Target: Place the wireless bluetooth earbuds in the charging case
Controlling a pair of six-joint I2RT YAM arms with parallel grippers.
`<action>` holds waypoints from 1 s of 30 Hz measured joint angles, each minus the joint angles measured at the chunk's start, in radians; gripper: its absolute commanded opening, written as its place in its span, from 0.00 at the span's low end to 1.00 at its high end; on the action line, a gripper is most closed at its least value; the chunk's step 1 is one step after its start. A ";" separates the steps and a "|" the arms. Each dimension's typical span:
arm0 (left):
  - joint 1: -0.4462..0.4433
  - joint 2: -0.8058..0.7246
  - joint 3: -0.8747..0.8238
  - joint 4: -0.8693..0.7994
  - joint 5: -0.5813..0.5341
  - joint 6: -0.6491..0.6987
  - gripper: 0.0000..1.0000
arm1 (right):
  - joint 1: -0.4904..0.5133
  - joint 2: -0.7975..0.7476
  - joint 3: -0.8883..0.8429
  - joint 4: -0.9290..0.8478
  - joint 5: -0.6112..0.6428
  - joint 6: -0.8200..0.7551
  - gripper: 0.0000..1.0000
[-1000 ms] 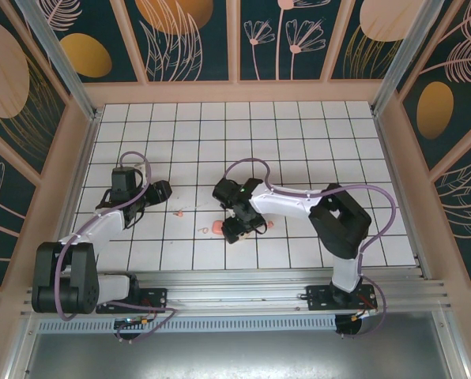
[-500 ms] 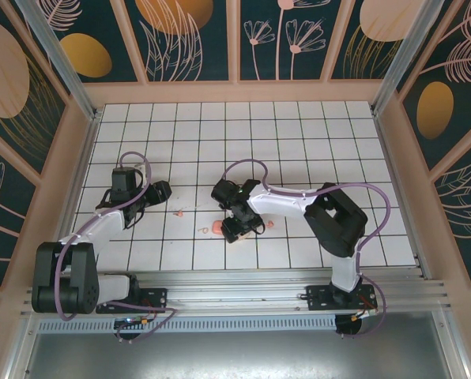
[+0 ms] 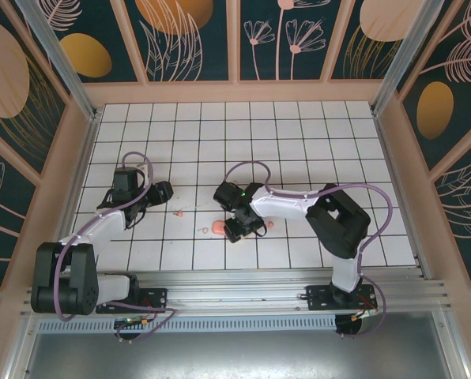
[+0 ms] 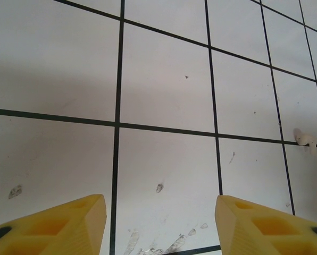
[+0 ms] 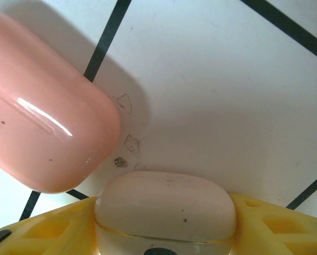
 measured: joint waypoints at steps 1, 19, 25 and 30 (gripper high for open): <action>-0.006 0.000 0.000 0.000 0.000 0.002 0.55 | 0.000 -0.005 -0.006 0.006 0.000 0.003 0.56; -0.288 -0.164 -0.102 0.406 0.004 0.105 0.52 | -0.256 -0.406 -0.251 0.598 -0.087 0.294 0.55; -0.379 -0.174 -0.176 0.631 0.033 0.154 0.55 | -0.282 -0.432 -0.339 0.797 -0.141 0.417 0.55; -0.404 -0.143 -0.177 0.734 0.080 0.222 0.54 | -0.285 -0.443 -0.342 0.941 -0.194 0.486 0.55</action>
